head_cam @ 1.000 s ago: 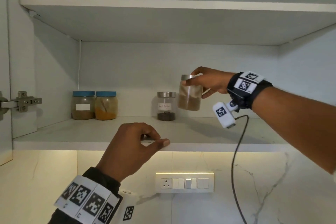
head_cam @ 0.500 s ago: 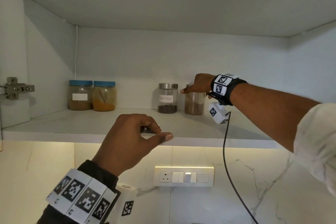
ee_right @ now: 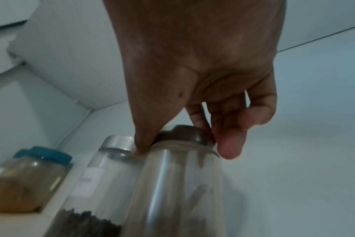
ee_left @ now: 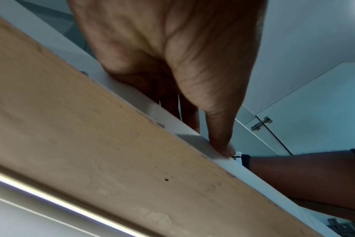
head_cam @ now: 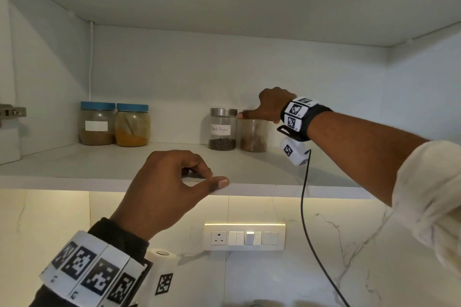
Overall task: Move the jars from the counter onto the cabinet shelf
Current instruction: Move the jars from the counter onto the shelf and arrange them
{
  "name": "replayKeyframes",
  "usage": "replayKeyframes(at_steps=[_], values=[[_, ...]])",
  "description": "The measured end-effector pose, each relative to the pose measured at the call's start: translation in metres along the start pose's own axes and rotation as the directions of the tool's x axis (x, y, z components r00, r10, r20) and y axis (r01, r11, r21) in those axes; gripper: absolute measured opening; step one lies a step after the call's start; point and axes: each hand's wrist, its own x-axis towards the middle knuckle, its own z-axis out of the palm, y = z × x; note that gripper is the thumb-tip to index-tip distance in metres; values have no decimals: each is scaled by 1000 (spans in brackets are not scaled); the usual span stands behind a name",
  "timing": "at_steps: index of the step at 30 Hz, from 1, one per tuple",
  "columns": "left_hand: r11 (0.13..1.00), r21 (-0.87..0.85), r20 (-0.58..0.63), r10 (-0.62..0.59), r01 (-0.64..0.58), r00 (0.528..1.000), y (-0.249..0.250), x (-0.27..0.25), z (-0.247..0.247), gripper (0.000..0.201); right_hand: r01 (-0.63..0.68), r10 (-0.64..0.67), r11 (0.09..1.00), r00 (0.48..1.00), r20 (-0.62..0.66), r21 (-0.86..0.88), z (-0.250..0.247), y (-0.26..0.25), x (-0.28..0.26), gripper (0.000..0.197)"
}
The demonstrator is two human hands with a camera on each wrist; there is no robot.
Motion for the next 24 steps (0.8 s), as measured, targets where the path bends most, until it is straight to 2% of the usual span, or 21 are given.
replayKeyframes(at_steps=[2,4,6,8,11,13,19,24], values=[[1000,5,-3,-2,2,1000,1,-1,0,48,-12,11,999,1000,-18,-32,-2,-5,0,86],[1000,0,-7,0,0,1000,1,-1,0,44,-28,26,999,998,54,30,-10,-4,5,87],[1000,-8,-16,8,-8,1000,0,-2,0,41,-32,13,994,985,173,106,-19,-1,8,81],[1000,-13,-21,11,-12,1000,0,-2,0,39,-8,-26,990,970,241,139,-25,2,5,64],[1000,-18,-18,11,-11,1000,0,-2,1,39,46,-67,992,982,179,119,-20,2,3,54],[1000,-14,-17,12,-13,1000,0,-2,1,39,65,-75,993,991,107,98,-14,-4,2,58],[1000,-2,-24,11,-11,1000,-1,-2,2,36,36,-37,999,999,11,18,-18,-21,13,72],[1000,-1,-32,19,-19,999,-4,-2,4,38,161,-160,985,987,-20,64,-26,-53,12,72]])
